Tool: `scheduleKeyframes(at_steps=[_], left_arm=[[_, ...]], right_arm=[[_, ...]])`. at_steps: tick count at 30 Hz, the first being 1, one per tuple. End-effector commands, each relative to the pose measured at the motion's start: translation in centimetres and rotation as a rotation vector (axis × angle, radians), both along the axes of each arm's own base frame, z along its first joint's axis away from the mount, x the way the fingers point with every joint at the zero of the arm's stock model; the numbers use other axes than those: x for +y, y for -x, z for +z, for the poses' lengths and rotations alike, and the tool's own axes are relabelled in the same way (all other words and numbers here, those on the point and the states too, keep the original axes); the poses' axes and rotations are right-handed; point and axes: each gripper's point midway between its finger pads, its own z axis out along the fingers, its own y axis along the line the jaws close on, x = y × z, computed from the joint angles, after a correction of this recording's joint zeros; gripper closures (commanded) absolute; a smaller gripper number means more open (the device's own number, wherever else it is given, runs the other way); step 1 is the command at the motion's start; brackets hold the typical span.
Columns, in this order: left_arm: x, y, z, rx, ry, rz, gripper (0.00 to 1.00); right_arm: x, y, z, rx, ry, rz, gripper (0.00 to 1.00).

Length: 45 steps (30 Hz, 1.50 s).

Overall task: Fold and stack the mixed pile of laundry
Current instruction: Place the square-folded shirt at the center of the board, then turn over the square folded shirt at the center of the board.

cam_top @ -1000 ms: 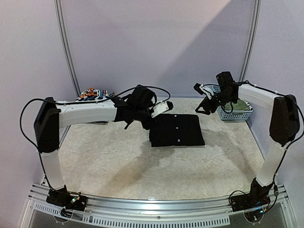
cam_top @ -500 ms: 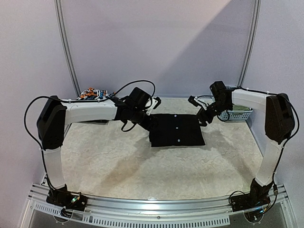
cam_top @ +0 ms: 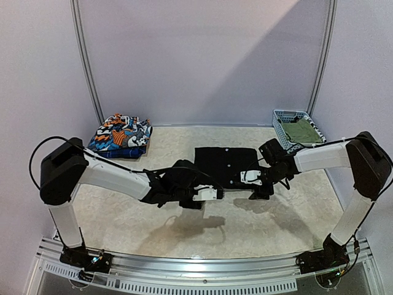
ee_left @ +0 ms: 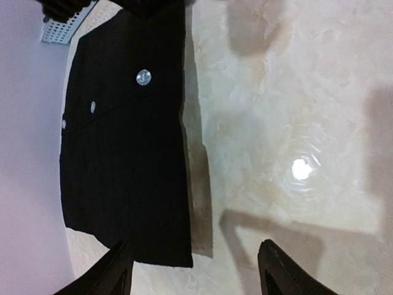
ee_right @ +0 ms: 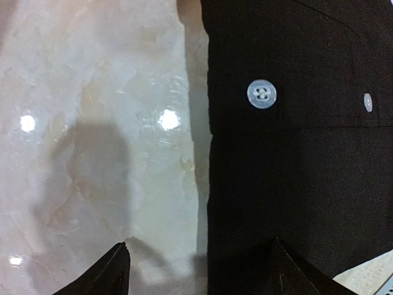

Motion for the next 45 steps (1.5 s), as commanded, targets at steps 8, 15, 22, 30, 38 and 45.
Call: scheduleKeyframes(at_steps=[8,15,22,30,38,45], left_arm=[[-3.2,-5.8,-2.3,-0.387,-0.105,-0.045,0.31],[-2.5,-6.8,-4.4,-0.451,-0.183,-0.023,0.64],[-2.5,-6.0,-0.3,-0.378,-0.137,-0.01,0.96],[-1.7,0.0,7.0,0.043,0.02,-0.009,1.0],[-1.7,4.8,11.8,0.374,0.086,-0.017,1.0],[-1.8,5.8,12.7,0.5,0.109,-0.02,1.0]], right_arm=[[0.0,-4.7,-0.4,-0.31,0.08,0.036,0.25],[0.2,-5.2,-1.0,-0.302,0.093,0.028,0.67],[1.2,-2.8,3.4,-0.194,0.001,0.044,0.97],[1.3,3.0,9.9,0.008,-0.102,0.089,0.98],[0.8,8.1,13.8,0.232,-0.151,0.09,0.98],[0.9,9.3,14.7,0.304,-0.177,0.085,0.97]])
